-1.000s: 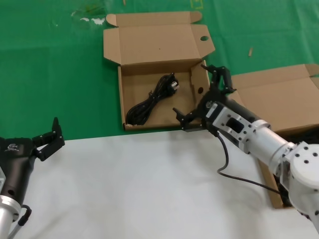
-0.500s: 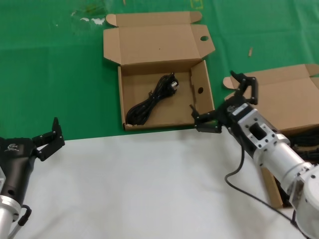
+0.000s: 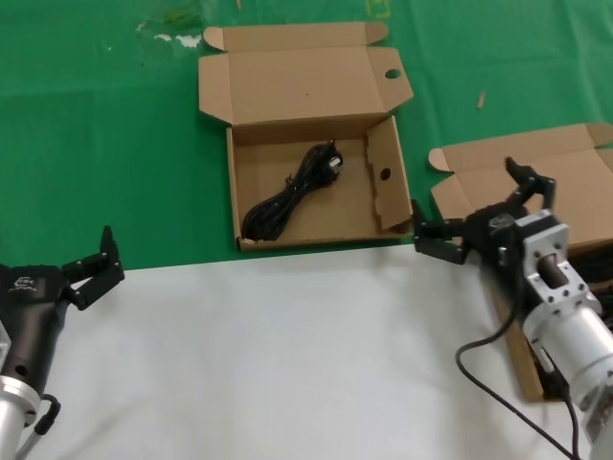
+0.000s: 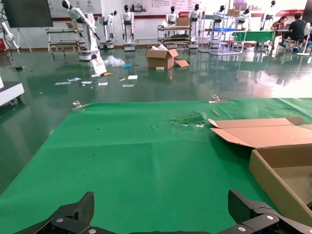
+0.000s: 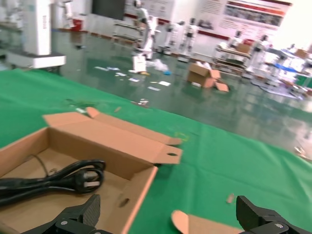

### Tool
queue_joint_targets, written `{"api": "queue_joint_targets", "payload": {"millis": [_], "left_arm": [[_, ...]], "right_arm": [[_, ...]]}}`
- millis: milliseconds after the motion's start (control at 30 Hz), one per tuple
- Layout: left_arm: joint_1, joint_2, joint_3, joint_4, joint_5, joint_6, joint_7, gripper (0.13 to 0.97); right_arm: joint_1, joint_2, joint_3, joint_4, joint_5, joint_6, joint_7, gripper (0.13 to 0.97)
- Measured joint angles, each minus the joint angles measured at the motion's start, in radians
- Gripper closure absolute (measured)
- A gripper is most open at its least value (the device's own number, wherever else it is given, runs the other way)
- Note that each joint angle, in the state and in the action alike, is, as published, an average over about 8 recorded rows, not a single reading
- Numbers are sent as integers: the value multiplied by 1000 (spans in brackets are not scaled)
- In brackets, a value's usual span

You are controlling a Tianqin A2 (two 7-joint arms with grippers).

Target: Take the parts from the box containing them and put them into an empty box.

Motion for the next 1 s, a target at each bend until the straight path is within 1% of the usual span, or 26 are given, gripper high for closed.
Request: {"api": "queue_joint_targets", "payload": {"millis": [267,433,1000], "left_arm": [[0,0,0,0,0,0,0,132],[0,0,0,0,0,0,0,132],[0,0,0,0,0,0,0,132]], "right_arm": [[-81,0,41,70,27,67,99,129],[-112,0,58,97,38,93,138,129],[-118,0,60,102,40,97,145,129]]}}
